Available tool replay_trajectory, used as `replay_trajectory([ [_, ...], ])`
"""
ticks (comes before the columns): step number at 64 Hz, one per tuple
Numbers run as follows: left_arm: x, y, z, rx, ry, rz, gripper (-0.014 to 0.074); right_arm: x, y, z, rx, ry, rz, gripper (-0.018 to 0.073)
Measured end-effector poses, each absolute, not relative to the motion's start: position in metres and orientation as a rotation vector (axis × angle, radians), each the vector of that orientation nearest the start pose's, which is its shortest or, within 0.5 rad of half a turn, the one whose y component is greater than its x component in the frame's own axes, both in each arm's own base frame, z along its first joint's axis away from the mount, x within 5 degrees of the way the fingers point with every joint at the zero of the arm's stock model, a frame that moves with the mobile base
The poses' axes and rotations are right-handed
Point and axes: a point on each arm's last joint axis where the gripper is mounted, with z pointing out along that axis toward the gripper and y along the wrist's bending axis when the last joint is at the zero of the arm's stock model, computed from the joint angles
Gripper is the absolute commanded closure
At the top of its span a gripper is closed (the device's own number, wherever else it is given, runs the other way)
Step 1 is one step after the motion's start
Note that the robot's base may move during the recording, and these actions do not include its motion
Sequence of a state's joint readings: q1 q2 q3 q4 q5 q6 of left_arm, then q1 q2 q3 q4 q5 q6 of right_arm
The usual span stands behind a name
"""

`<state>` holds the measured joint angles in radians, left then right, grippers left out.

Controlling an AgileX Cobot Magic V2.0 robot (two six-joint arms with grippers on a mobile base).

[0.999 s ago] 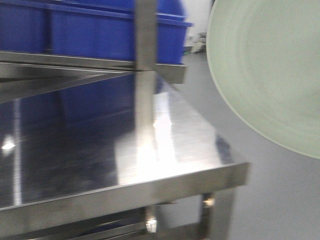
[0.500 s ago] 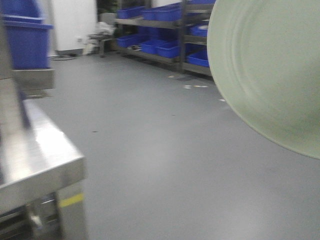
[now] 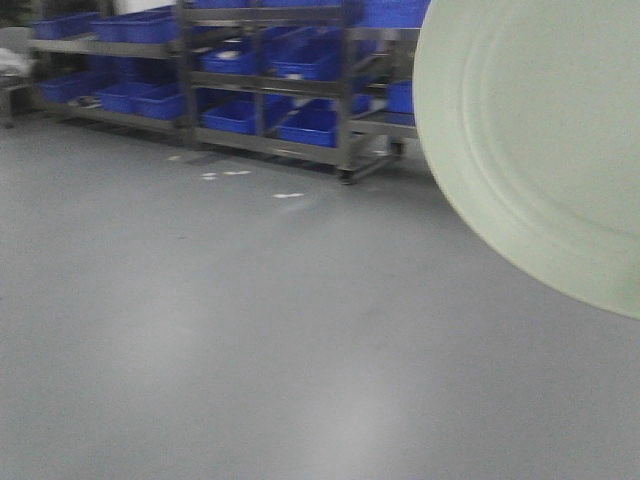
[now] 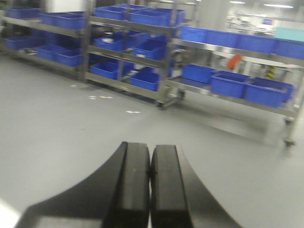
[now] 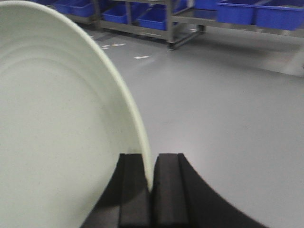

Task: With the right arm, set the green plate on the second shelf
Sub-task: 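Drive the base toward the blue-bin shelving while holding the plate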

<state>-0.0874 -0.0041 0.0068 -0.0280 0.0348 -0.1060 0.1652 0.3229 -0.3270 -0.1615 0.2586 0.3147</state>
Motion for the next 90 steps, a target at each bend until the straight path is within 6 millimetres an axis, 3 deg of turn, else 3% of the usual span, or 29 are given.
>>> replay_trajectory([
  [90, 0.0561, -0.0050, 0.2080, -0.035, 1.523, -0.178, 0.0466, 0.0810, 0.0097, 0.2792, 0.022, 1.736, 0.200, 0.0506],
])
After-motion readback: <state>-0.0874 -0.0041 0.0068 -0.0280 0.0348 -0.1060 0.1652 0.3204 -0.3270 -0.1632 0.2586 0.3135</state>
